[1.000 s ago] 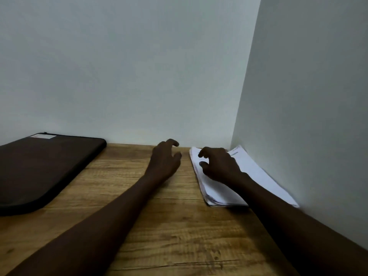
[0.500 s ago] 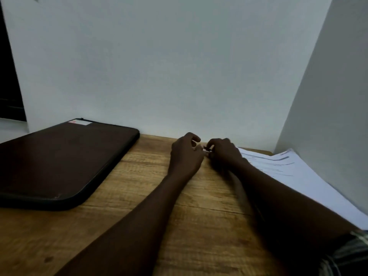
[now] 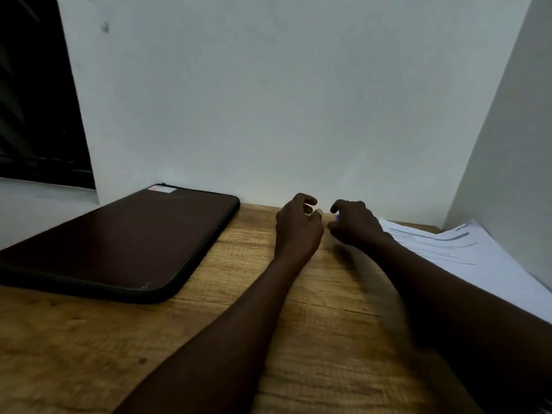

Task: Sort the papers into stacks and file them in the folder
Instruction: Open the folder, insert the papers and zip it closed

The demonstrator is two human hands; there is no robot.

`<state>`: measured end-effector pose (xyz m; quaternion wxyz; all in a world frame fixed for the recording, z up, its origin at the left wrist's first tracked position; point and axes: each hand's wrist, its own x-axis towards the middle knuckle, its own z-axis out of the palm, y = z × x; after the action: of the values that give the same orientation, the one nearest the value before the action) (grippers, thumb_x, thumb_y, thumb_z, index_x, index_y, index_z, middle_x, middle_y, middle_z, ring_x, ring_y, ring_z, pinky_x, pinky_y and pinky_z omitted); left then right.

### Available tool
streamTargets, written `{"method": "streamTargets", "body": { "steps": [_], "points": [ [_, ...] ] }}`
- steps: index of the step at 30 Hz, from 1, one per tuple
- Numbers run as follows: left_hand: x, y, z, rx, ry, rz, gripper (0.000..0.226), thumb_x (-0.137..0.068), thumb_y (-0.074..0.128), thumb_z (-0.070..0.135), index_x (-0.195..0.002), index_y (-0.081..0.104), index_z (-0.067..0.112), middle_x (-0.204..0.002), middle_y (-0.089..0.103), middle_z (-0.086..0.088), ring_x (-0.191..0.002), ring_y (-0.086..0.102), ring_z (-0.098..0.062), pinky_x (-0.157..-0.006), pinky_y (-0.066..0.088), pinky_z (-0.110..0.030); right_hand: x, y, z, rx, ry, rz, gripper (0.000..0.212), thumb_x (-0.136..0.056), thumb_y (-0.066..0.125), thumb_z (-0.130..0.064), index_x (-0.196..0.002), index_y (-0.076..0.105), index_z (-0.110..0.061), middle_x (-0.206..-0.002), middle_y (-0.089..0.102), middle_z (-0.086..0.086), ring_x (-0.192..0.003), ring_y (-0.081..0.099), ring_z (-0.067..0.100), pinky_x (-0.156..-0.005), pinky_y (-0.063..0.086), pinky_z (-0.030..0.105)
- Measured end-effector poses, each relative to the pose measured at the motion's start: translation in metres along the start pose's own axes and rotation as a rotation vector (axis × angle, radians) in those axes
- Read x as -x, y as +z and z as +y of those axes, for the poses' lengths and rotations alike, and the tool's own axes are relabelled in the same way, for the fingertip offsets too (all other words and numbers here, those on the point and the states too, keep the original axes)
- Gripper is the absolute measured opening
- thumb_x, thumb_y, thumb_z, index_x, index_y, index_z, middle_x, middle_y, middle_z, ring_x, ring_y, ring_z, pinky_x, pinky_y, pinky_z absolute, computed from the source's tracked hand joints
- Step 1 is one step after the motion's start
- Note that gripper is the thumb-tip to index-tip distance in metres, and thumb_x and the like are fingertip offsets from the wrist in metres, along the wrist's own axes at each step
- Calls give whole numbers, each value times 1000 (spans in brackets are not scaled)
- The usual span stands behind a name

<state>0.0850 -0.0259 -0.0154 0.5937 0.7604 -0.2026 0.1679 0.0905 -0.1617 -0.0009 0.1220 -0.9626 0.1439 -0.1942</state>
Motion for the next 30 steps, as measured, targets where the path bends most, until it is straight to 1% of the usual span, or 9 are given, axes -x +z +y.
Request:
{"method": "streamTargets", "body": {
  "steps": [2, 6, 8, 13, 16, 20, 22, 25, 30],
  "points": [
    [-3, -18, 2, 23, -23, 34, 19, -96, 60, 16, -114, 63, 16, -106, 65, 0, -93, 61, -12, -66, 43, -15, 5, -2, -16, -7, -18, -51, 46, -89, 64, -32, -130, 52, -16, -128, 54, 14, -115, 55, 30, -85, 43, 32],
    [-20, -79, -10, -43, -64, 75, 20, -94, 62, 21, -113, 61, 17, -105, 66, -4, -96, 64, -20, -82, 53, -34, 9, 1, -57, -64, -49, -126, 58, -90, 61, -48, -134, 45, -13, -131, 53, 16, -118, 53, 31, -87, 44, 35],
    [-28, -114, -20, -118, -108, 93, 24, -93, 63, 24, -115, 59, 17, -104, 66, -5, -97, 63, -20, -83, 51, -34, 10, 5, -80, -92, -84, -152, 61, -90, 59, -52, -133, 44, -12, -128, 55, 16, -117, 53, 31, -85, 44, 35],
    [-41, -188, -43, -309, -118, 148, 25, -92, 62, 20, -116, 59, 14, -97, 65, -4, -98, 61, -23, -79, 42, -29, 18, 16, -140, -185, -144, -176, 60, -92, 56, -51, -134, 43, -10, -131, 52, 17, -118, 53, 31, -93, 47, 39],
    [-52, -223, -55, -474, -165, 90, 34, -91, 63, 25, -122, 59, 13, -117, 62, -10, -109, 57, -25, -86, 41, -30, 24, 30, -168, -260, -163, -210, 61, -93, 55, -51, -135, 42, -9, -135, 49, 17, -120, 51, 31, -92, 45, 38],
    [-63, -263, -77, -685, -329, 22, 50, -90, 63, 39, -134, 52, 18, -137, 50, -14, -129, 45, -33, -104, 40, -41, 26, 52, -195, -321, -161, -297, 72, -92, 57, -50, -144, 33, -7, -140, 48, 17, -125, 49, 32, -97, 45, 39],
    [-64, -280, -91, -761, -398, 7, 52, -89, 62, 45, -134, 50, 21, -138, 49, -13, -130, 44, -34, -106, 39, -48, 27, 63, -202, -294, -139, -302, 73, -92, 56, -50, -146, 30, -8, -141, 47, 18, -126, 49, 33, -101, 44, 42],
    [-63, -300, -114, -805, -468, -17, 51, -90, 60, 47, -133, 49, 21, -137, 49, -13, -128, 45, -35, -105, 38, -49, 25, 79, -207, -220, -90, -287, 70, -92, 52, -52, -144, 31, -11, -136, 51, 19, -120, 52, 36, -101, 44, 48],
    [-56, -295, -125, -935, -432, -55, 45, -97, 47, 50, -132, 49, 23, -138, 44, -15, -129, 41, -35, -104, 32, -47, 21, 92, -210, -249, -56, -301, 63, -95, 45, -51, -143, 33, -12, -137, 50, 17, -121, 51, 36, -103, 41, 48]
  ]
}}
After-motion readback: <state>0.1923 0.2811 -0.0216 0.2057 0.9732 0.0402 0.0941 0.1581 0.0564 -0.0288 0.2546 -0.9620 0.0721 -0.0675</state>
